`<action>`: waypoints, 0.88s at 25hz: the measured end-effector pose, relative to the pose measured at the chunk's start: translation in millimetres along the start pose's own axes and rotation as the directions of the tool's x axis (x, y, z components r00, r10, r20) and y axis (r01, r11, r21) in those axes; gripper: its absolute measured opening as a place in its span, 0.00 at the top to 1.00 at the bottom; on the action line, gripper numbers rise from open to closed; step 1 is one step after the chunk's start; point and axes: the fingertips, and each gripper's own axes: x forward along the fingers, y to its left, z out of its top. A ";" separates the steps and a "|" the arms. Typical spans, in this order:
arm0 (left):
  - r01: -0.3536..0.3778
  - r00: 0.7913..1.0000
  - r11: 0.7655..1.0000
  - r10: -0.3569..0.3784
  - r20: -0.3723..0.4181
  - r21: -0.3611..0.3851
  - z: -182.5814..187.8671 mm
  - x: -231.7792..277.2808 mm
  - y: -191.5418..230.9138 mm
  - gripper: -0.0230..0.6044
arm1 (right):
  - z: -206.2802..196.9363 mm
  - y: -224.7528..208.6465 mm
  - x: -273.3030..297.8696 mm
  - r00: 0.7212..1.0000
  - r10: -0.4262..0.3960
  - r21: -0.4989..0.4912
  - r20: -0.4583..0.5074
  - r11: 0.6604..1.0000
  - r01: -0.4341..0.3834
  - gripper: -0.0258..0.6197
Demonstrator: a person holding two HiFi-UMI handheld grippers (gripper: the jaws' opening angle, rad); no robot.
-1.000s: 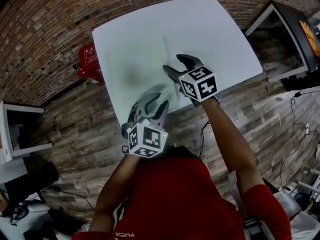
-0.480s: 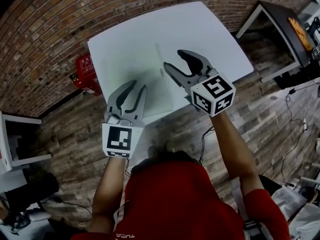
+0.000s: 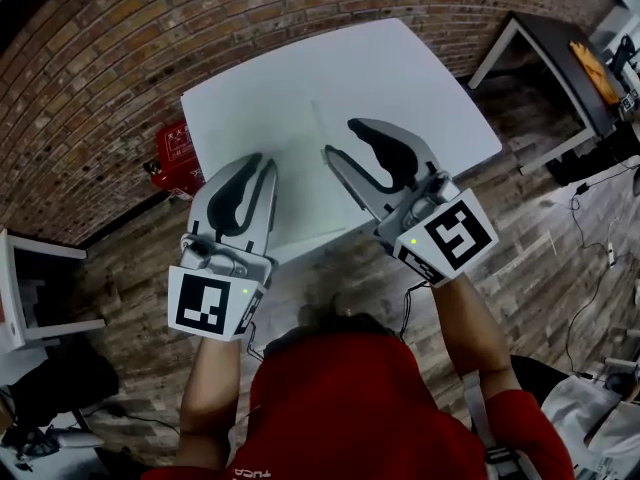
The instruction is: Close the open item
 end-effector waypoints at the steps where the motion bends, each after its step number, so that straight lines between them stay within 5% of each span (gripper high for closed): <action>1: 0.003 1.000 1.000 -0.003 0.012 -0.002 5.7 -2.3 -0.8 0.88 | 7.9 6.2 -2.7 1.000 0.006 -0.008 0.019 1.000 -0.006 0.71; 9: 0.061 0.994 0.998 -0.061 0.089 0.004 38.7 -18.6 -13.2 0.91 | 31.8 39.4 -14.6 0.999 0.016 -0.050 0.050 0.999 -0.014 0.86; 22: 0.126 0.987 0.992 -0.126 0.103 0.008 47.2 -37.3 -37.4 0.94 | 51.5 81.5 -29.5 0.994 0.046 -0.076 0.104 0.996 -0.038 0.91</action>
